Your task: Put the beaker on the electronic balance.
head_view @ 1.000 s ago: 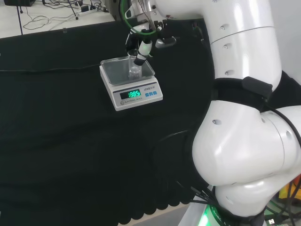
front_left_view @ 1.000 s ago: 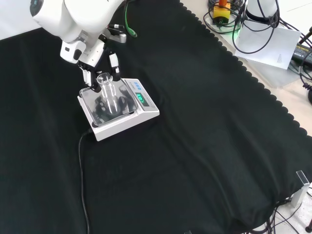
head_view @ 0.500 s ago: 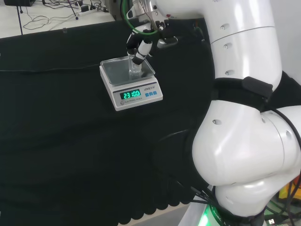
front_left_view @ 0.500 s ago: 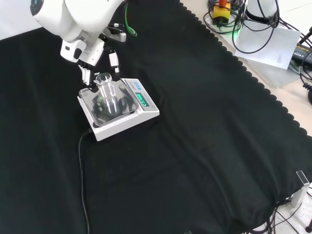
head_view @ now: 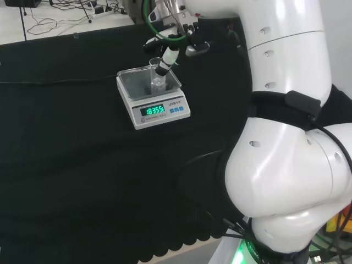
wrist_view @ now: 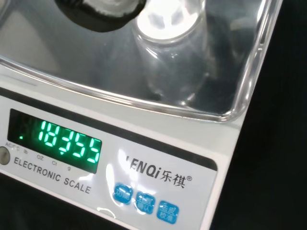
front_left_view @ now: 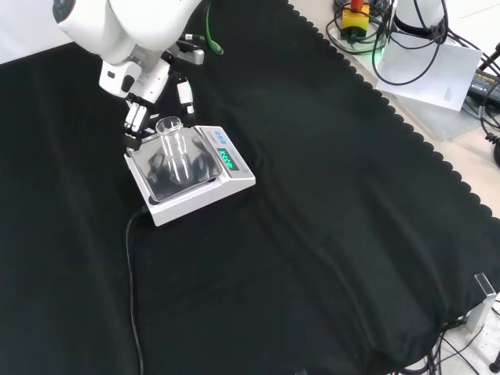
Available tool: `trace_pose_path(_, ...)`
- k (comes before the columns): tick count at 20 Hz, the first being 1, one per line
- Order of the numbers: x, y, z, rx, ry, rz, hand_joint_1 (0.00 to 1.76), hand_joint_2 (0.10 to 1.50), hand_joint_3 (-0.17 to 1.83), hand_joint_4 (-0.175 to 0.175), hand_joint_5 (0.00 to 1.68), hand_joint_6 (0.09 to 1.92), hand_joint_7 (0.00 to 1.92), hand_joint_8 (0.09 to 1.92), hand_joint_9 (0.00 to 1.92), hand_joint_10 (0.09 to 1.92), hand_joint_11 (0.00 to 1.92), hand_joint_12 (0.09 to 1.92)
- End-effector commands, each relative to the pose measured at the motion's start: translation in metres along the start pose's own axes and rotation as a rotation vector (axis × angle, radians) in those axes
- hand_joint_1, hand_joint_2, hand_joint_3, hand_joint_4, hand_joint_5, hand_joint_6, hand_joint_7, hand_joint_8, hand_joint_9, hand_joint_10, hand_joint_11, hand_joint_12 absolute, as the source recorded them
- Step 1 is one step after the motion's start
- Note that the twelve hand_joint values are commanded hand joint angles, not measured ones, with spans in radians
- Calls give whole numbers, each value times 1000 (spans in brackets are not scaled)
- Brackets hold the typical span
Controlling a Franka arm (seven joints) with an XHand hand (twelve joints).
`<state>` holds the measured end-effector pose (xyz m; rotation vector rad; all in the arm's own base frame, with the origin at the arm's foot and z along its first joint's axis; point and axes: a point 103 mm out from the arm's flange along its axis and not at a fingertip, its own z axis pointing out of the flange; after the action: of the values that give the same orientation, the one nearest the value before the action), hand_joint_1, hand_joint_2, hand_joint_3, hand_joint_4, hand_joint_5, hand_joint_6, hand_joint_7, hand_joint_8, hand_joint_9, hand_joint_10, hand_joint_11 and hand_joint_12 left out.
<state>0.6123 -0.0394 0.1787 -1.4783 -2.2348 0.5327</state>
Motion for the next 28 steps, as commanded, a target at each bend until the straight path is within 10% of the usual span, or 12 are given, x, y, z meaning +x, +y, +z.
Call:
trace_pose_path(1, 0, -4, -1, 29, -27, 18, 802, 808, -170, 54, 1, 87, 0, 149, 217, 890, 606, 1321)
trace_pose_path(8, 0, -8, -3, 76, -39, 11, 593, 689, -115, 63, 0, 87, 0, 87, 0, 87, 14, 1360)
trace_pose_path(15, -1, -42, -28, 9, -21, 5, 443, 594, -49, 61, 0, 87, 0, 87, 0, 87, 0, 914)
trace_pose_path(25, 18, -169, -51, -210, -92, 49, 481, 744, 43, 20, 86, 87, 62, 87, 114, 87, 0, 820)
trace_pose_path(28, 18, -206, -49, -235, -100, 70, 536, 817, 53, -3, 254, 87, 193, 249, 112, 611, 0, 1009)
